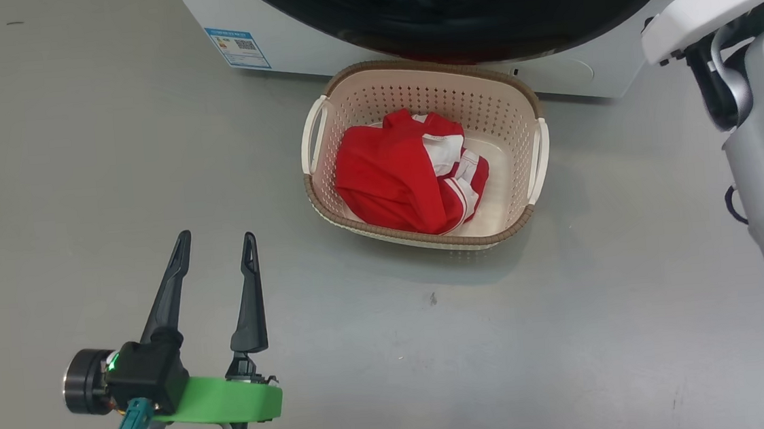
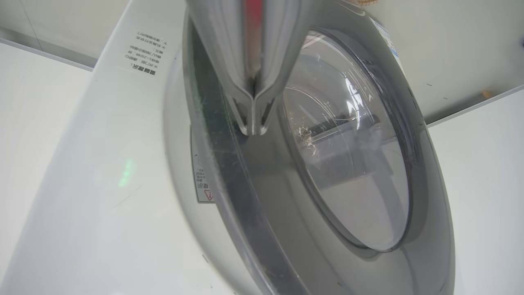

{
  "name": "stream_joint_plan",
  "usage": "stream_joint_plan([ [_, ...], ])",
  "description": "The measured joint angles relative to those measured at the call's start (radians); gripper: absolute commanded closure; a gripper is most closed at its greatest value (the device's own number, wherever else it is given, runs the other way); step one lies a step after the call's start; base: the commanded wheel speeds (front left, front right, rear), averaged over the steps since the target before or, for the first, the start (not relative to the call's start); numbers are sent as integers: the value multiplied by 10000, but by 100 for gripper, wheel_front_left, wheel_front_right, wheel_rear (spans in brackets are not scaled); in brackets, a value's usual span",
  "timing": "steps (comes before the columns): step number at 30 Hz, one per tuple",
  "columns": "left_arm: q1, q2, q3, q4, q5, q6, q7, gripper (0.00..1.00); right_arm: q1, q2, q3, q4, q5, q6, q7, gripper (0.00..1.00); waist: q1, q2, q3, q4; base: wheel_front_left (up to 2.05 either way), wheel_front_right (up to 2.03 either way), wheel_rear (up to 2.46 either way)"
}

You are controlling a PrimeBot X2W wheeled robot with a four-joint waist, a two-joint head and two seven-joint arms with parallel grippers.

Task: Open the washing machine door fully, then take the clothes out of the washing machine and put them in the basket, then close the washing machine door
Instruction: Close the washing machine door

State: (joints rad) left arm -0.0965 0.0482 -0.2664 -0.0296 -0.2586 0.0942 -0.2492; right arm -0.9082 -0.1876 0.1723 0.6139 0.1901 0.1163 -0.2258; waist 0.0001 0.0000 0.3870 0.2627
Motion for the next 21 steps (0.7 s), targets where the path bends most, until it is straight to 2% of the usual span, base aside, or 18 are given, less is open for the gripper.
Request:
stream_joint_plan([
  [14,-343,-35,-230,-173,-4,-25,-31,0,-1394,-809,-205,644,-173,-40,-12,100,0,0,477,416,0,0,0],
  [21,-403,-42,-209,-174,-4,-25,-31,0,-1725,-855,-336,1072,-186,-58,-100,100,0,0,584,548,0,0,0],
])
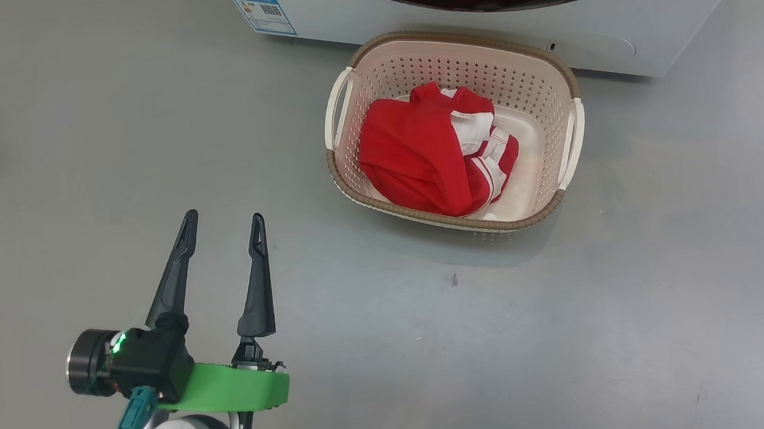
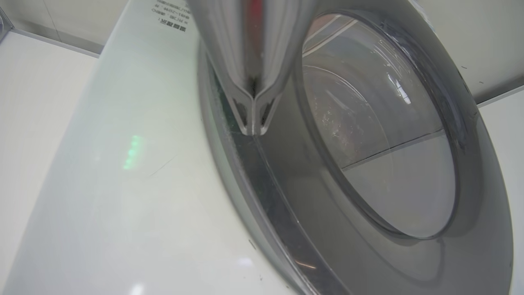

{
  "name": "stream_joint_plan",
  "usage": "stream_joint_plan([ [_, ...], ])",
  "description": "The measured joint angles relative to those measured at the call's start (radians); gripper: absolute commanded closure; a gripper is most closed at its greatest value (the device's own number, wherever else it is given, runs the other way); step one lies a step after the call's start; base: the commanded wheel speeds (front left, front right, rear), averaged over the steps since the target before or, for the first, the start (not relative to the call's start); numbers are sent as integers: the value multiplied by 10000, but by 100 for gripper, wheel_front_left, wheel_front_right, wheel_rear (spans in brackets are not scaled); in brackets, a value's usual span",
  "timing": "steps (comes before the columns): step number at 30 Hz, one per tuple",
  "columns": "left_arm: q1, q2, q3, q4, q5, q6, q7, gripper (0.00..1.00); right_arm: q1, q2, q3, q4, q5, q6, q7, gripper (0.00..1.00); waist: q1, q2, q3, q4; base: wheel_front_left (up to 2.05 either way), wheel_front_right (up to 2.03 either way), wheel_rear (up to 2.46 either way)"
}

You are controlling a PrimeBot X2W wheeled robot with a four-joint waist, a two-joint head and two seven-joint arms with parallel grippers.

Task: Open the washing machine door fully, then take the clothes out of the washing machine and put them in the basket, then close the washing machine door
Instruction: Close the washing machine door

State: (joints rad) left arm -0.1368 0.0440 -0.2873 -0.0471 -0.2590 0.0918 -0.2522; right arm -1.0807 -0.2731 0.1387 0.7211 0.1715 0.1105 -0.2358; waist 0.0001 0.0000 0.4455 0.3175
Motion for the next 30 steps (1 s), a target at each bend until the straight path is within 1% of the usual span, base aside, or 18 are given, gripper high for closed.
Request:
stream_joint_plan([
  [4,-39,-8,-29,8,0,2,0,0,-84,-13,-81,142,6,-8,-73,100,0,0,3,41,0,0,0],
  [7,-59,-10,-29,29,-2,8,0,0,-178,-15,-119,280,23,-92,-79,100,0,0,-8,69,0,0,0],
  [15,-91,-13,-23,69,-44,42,0,0,-224,-8,-40,637,35,-84,-169,100,0,0,-97,99,0,0,0],
  [26,-90,-15,107,100,-44,77,0,0,142,663,309,794,159,25,-174,100,0,0,-460,-206,0,0,0],
  [30,-87,-17,288,128,-29,88,0,0,603,949,272,466,349,27,-174,100,0,0,-580,-434,0,0,0],
])
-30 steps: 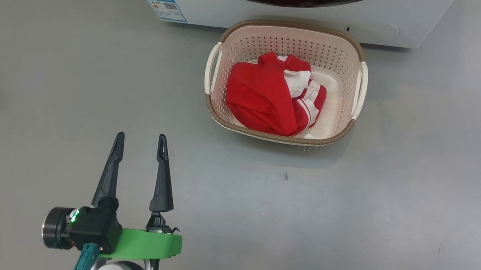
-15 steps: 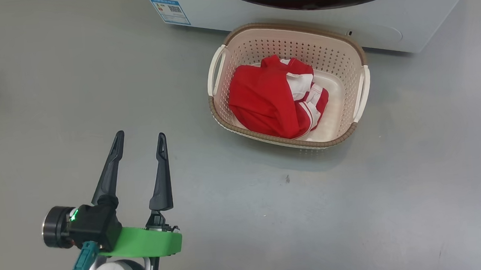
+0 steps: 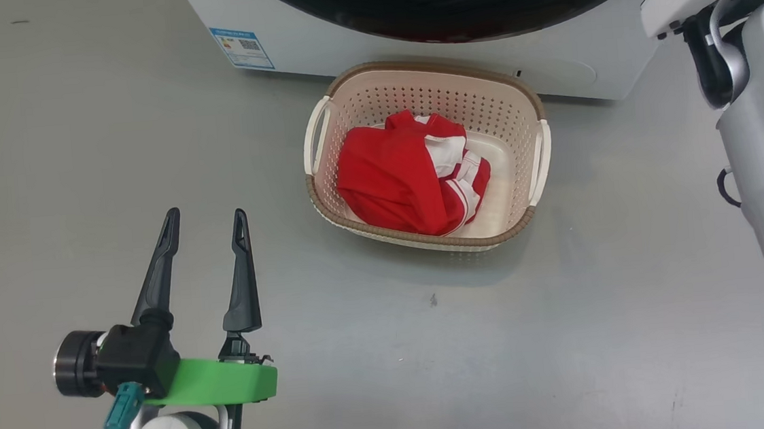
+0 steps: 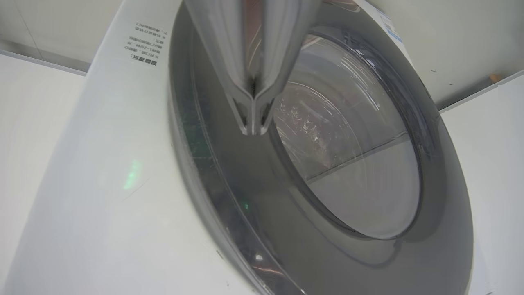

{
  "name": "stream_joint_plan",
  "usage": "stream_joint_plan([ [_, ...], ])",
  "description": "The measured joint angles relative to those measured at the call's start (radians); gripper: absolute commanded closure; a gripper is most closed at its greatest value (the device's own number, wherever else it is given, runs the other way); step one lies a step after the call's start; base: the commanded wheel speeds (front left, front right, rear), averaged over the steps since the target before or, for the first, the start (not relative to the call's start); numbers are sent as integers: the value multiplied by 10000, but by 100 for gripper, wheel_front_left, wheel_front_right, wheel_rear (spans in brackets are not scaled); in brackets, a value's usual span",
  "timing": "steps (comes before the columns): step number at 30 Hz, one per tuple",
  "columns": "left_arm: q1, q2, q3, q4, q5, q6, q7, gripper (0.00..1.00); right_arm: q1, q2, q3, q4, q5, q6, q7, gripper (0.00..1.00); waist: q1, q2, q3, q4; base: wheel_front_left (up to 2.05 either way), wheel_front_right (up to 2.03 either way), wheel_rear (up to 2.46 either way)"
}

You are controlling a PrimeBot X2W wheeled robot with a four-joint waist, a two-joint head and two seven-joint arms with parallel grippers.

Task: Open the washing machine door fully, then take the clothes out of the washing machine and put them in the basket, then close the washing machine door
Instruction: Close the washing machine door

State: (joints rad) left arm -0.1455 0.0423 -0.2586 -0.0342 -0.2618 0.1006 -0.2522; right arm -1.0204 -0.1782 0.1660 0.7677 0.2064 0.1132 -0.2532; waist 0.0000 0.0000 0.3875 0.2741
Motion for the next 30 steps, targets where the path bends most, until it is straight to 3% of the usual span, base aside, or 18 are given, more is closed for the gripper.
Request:
stream_joint_plan([
  [7,21,0,59,192,54,0,0,0,1156,332,-50,-531,328,31,-2,97,0,0,-245,-441,0,0,0],
  [8,25,0,79,209,77,0,0,0,1369,399,-56,-619,380,31,-2,79,0,0,-281,-509,0,0,0],
  [10,26,0,107,217,84,0,0,0,1726,541,-96,-830,424,31,-2,4,0,0,-349,-642,0,0,0],
  [11,26,0,127,234,84,0,0,0,1894,575,-100,-947,447,33,0,0,0,0,-385,-709,0,0,0],
  [30,533,12,376,644,82,-6,0,0,5545,1041,-35,-2817,675,86,0,0,0,0,-1320,-1949,0,0,0],
])
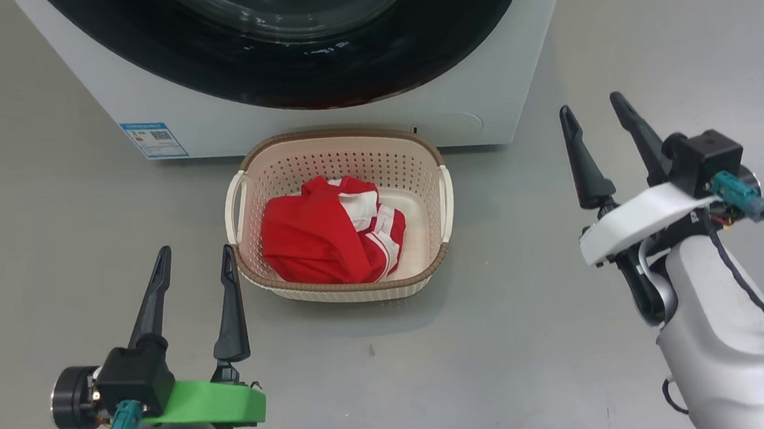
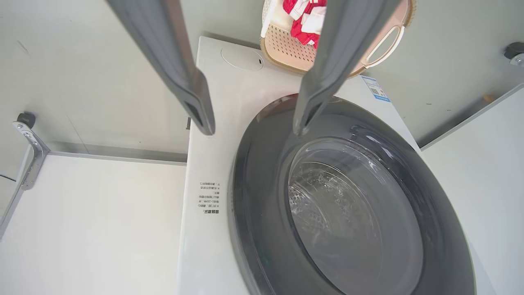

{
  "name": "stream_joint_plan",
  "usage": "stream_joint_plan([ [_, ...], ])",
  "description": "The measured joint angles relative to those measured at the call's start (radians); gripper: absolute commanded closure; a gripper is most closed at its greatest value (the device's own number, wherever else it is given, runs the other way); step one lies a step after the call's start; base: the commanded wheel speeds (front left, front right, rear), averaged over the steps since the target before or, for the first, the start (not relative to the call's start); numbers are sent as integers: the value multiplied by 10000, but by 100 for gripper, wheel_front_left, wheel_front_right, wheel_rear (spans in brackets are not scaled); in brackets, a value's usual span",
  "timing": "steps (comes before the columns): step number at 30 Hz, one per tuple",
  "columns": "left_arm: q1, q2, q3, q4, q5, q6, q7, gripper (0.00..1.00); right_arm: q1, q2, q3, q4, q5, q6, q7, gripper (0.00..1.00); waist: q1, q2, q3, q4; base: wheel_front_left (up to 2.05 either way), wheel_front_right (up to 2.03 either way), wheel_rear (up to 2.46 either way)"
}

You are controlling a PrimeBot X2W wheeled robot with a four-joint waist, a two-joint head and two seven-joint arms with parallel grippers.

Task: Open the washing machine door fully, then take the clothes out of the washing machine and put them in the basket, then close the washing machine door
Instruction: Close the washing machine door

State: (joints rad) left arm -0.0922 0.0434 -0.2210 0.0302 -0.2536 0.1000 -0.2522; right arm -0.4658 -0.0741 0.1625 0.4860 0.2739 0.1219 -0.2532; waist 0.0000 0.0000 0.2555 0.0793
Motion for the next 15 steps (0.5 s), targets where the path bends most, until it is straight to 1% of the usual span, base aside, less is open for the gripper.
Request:
stream_joint_plan([
  [1,0,0,0,0,0,0,0,0,0,0,0,0,0,0,0,0,0,0,0,0,0,0,0],
  [8,449,27,2,349,-27,-84,0,0,1324,109,-157,-575,119,-13,0,0,0,0,-494,-301,0,0,0],
  [11,579,38,2,451,-40,-86,2,0,1824,117,-224,-757,167,-98,0,0,0,0,-716,-414,0,0,0],
  [15,797,42,-15,604,-100,-173,2,0,2452,128,-205,-949,165,-104,0,0,0,0,-1003,-554,0,0,0],
])
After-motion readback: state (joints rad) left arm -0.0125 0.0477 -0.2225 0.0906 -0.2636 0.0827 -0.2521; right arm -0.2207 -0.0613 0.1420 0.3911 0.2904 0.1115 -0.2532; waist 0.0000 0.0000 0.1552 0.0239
